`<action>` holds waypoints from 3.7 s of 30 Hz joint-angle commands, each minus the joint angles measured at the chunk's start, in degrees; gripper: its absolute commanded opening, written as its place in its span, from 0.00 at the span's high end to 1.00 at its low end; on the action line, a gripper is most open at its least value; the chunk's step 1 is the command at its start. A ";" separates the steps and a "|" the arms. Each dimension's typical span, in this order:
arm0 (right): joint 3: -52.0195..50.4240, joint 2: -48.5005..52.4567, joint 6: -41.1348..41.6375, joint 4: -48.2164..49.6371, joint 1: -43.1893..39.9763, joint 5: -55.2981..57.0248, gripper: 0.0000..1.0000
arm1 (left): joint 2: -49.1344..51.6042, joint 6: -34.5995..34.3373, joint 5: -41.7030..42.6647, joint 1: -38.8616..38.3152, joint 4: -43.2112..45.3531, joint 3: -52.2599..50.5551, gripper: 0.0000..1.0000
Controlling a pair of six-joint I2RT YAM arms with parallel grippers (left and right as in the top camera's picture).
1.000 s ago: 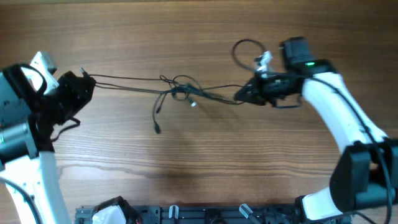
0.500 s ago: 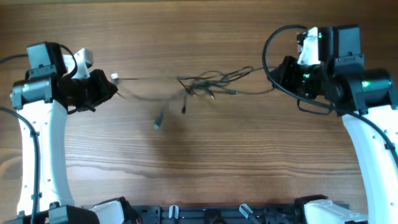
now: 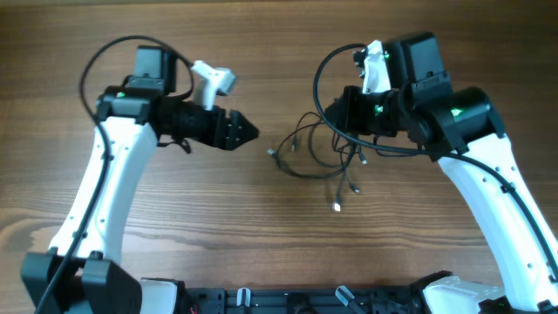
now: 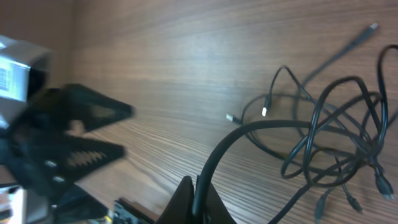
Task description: Untangle cables
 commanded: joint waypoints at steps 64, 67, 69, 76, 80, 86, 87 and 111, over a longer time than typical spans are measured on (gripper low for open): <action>-0.07 12.41 1.22 4.00 3.32 -8.22 0.42 | -12.33 -39.87 -13.22 -7.96 14.29 1.25 0.96; -0.07 17.97 3.98 10.08 4.35 -12.11 0.44 | -12.31 -39.87 -13.25 -7.96 14.38 1.25 0.96; -0.07 22.03 7.85 13.22 4.72 -11.43 0.48 | -12.31 -39.87 -13.22 -7.82 14.43 1.25 0.96; -0.09 29.09 14.56 7.04 -0.63 4.72 0.66 | -17.40 -39.85 -13.22 0.76 13.84 1.27 0.96; -0.07 29.09 10.38 2.84 -7.15 6.27 0.96 | -22.01 -39.34 -13.25 10.38 12.26 1.27 0.96; -0.07 29.03 0.83 -1.44 -13.84 4.85 0.96 | -22.47 -35.10 -13.27 19.08 8.07 1.25 0.96; -0.07 28.92 -0.39 -2.16 -14.47 5.05 0.96 | -22.38 -35.10 -13.27 19.78 7.78 1.25 0.96; 0.44 11.61 -3.28 21.35 12.76 -11.08 0.25 | -16.76 -38.40 -4.61 9.55 8.31 1.25 0.96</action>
